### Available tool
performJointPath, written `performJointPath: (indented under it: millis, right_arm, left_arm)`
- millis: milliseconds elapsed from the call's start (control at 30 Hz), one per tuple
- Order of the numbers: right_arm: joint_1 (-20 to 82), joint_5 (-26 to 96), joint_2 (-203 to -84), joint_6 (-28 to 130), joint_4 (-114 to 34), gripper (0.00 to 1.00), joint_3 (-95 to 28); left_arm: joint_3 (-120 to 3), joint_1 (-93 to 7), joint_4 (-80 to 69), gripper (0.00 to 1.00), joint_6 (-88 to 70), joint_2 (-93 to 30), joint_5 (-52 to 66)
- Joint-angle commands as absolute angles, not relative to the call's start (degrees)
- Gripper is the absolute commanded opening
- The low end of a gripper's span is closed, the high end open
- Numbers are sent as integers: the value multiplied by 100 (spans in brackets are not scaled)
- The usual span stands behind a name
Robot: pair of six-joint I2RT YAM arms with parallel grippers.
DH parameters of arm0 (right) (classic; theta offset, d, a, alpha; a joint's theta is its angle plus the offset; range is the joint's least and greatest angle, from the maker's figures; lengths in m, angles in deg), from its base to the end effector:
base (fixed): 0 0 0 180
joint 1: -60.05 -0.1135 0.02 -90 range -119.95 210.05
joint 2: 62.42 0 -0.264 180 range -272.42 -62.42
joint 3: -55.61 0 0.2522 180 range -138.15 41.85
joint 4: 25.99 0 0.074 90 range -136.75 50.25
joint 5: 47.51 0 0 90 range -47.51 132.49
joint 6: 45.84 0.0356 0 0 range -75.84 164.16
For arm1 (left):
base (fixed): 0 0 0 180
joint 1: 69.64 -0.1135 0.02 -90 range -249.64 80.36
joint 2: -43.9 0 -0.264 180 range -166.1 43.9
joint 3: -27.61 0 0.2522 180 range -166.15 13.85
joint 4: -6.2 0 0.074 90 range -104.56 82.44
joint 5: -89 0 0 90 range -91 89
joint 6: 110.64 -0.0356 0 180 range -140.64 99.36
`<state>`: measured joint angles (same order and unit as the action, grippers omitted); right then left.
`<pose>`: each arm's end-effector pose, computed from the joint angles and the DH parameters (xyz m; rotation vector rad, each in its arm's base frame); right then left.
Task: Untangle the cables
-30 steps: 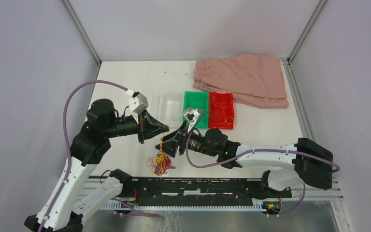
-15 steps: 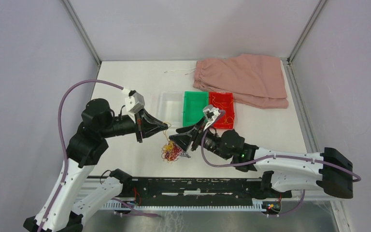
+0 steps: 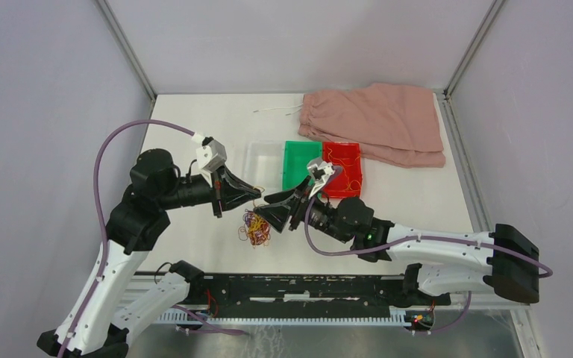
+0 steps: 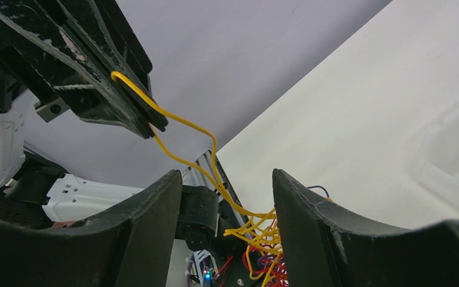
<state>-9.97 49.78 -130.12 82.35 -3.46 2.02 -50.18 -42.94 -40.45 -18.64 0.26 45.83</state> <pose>0.0974 0.2546 0.3123 -0.3237 1.5642 1.4360 0.1078 -0.0833 0.4160 0.9664 1.5761 -1.0800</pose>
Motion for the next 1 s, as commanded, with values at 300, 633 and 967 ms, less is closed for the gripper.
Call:
performJointPath:
  millis: [300, 633, 967]
  right_arm:
    - [-936, 4962, -12786, 8247, 133, 63, -30]
    - [-669, 4881, -12596, 8398, 117, 63, 138]
    - [-666, 4556, -13198, 8480, 248, 63, -347]
  left_arm:
    - [-5214, -4323, -3804, 3, -1730, 47, 4802]
    - [-5269, -4326, -3859, 3, -1731, 29, 4901]
    - [-5339, -4319, -3853, 3, -1730, -46, 4923]
